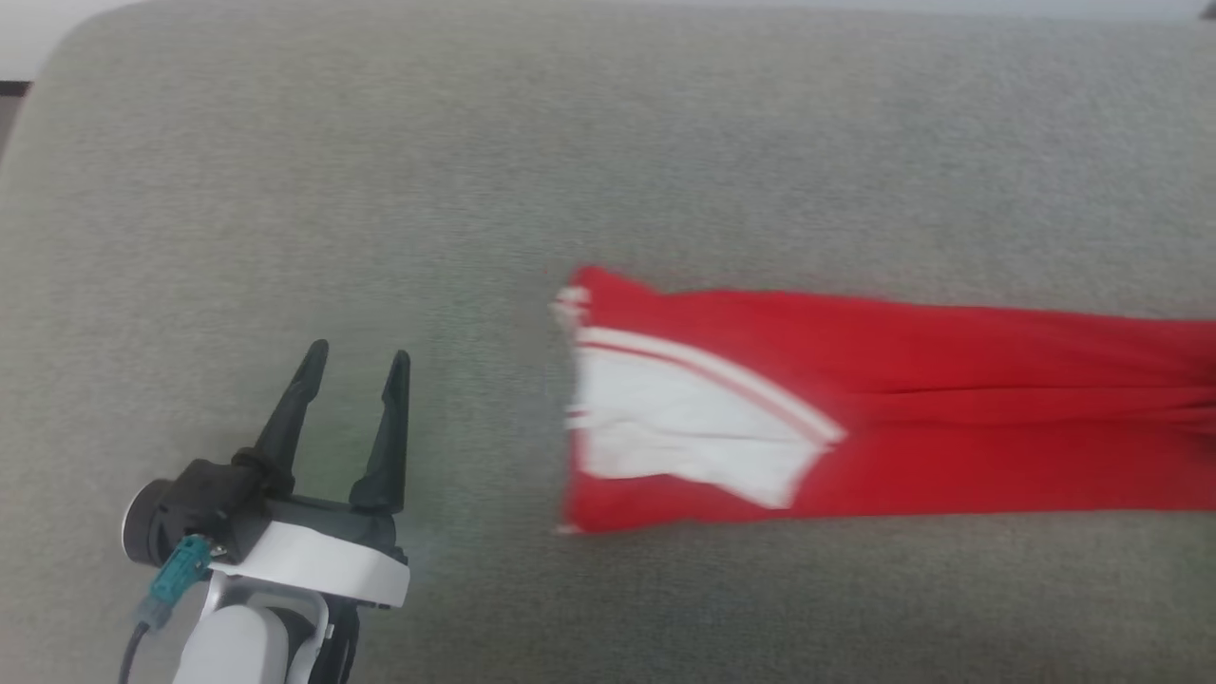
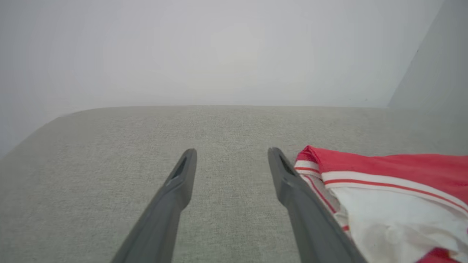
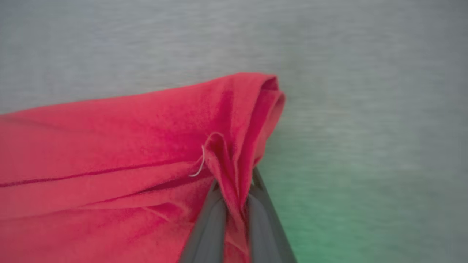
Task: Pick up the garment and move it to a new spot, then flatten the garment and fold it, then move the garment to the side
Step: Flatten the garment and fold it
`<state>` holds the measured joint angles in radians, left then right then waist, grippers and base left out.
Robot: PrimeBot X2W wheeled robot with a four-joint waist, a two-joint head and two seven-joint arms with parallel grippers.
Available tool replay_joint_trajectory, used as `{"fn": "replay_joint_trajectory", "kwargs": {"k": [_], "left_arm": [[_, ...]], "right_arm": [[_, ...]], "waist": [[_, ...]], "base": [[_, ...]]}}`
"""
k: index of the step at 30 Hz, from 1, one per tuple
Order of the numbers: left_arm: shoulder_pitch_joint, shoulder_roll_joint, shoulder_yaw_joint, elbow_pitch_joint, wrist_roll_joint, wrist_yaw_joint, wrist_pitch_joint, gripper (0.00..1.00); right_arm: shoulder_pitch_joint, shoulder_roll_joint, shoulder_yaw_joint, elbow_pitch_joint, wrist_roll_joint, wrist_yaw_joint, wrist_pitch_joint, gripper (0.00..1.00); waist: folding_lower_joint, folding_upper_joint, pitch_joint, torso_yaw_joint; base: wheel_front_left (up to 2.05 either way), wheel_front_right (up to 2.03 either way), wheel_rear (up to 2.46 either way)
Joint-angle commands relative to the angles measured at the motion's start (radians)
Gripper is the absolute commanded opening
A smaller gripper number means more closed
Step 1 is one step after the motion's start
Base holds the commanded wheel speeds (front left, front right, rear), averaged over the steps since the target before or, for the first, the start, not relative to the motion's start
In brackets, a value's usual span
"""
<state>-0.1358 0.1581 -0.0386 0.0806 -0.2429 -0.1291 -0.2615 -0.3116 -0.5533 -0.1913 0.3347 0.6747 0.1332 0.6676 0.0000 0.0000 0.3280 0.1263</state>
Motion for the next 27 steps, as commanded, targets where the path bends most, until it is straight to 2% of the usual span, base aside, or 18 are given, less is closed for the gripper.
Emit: {"fn": "replay_joint_trajectory", "kwargs": {"k": [1,8,13,18,27], "left_arm": [[-0.011,0.007,-0.001,-0.004,0.006,-0.001,-0.004,1.0],[-0.021,0.008,0.02,-0.027,-0.006,-0.001,-0.004,1.0],[-0.014,0.004,0.024,-0.041,0.004,-0.001,-0.004,1.0],[0.008,-0.006,0.016,-0.045,0.014,-0.001,-0.004,1.0],[0.034,-0.013,0.007,-0.056,0.001,-0.001,-0.004,1.0]], "right_arm": [[0.007,-0.026,-0.022,0.022,-0.028,-0.004,-0.014,0.0],[0.014,-0.126,-0.192,0.147,-0.122,-0.003,-0.105,0.0],[0.011,-0.139,-0.232,0.197,-0.108,-0.003,-0.139,0.0],[0.05,-0.121,-0.138,0.111,-0.03,-0.003,-0.113,0.0],[0.134,-0.082,0.154,-0.299,0.101,-0.003,0.007,0.0]], "waist": [[0.0,0.0,0.009,-0.016],[0.0,0.0,0.011,-0.048],[0.0,0.0,-0.007,-0.056],[0.0,0.0,-0.036,-0.055],[0.0,0.0,-0.068,-0.035]], "base": [[0.0,0.0,0.0],[0.0,0.0,0.0],[0.0,0.0,0.0],[0.0,0.0,0.0],[0.0,0.0,0.0]]}}
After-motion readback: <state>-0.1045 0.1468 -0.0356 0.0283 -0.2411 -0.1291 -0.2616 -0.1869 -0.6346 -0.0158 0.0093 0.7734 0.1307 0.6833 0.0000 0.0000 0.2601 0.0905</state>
